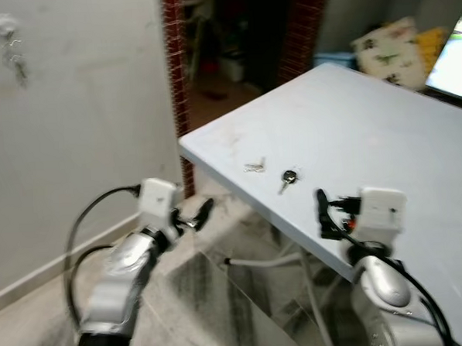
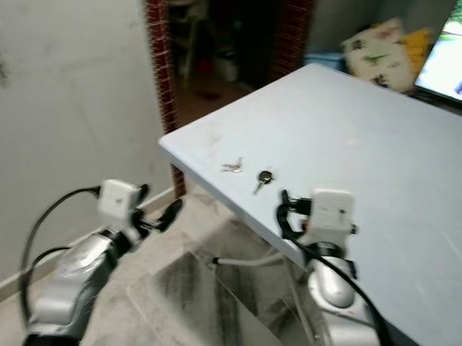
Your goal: Hang keys on a hook
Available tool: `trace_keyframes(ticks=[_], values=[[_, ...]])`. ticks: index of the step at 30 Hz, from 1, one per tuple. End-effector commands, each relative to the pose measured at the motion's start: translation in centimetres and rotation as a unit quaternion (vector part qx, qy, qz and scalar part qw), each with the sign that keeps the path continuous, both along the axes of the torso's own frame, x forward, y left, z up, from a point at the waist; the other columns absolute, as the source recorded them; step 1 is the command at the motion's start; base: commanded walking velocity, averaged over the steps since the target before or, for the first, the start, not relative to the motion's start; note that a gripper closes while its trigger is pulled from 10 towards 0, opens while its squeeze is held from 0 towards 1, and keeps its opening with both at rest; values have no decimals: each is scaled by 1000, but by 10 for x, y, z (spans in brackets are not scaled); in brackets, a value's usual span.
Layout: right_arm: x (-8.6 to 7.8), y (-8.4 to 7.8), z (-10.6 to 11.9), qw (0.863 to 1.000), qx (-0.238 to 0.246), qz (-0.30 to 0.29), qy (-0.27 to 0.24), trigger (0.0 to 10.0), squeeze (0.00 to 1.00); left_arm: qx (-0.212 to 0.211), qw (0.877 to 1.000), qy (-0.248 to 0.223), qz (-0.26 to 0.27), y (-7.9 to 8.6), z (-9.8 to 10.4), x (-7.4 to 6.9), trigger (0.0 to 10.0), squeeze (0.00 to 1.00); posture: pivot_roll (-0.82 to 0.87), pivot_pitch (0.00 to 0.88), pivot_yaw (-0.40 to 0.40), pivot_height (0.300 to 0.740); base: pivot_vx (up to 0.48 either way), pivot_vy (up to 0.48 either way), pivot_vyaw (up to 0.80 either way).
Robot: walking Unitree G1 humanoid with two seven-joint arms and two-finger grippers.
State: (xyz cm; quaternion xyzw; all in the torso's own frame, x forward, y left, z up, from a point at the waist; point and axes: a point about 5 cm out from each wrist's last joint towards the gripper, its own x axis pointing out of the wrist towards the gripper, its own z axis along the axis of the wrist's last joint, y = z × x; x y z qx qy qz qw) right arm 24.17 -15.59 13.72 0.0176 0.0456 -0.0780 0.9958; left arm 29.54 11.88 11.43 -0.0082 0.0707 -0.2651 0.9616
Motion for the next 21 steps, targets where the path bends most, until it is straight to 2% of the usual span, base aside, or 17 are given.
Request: trace_keyframes(ticks=[1, 4, 15, 21], values=[[1, 4, 2, 1000, 4, 4, -4, 10000, 0, 9, 1000, 1, 16, 10, 1, 1, 10000, 0, 36, 0, -42, 740, 0, 0, -800], [1, 4, 2, 1000, 5, 6, -4, 10000, 0, 8, 1000, 3, 18, 10, 1, 1, 10000, 0, 36, 0, -40, 740, 0, 0, -665], [1, 6, 2, 1000, 1, 15, -6, 10000, 0, 0, 999, 12, 34, 14, -1, 2, 10000, 0, 31, 0, -40, 740, 0, 0, 0], [3, 10, 1, 999, 3, 35, -5, 10000, 0, 2, 999, 13, 42, 16, -1, 4, 10000, 0, 32, 0, -42, 740, 268, 281, 0]])
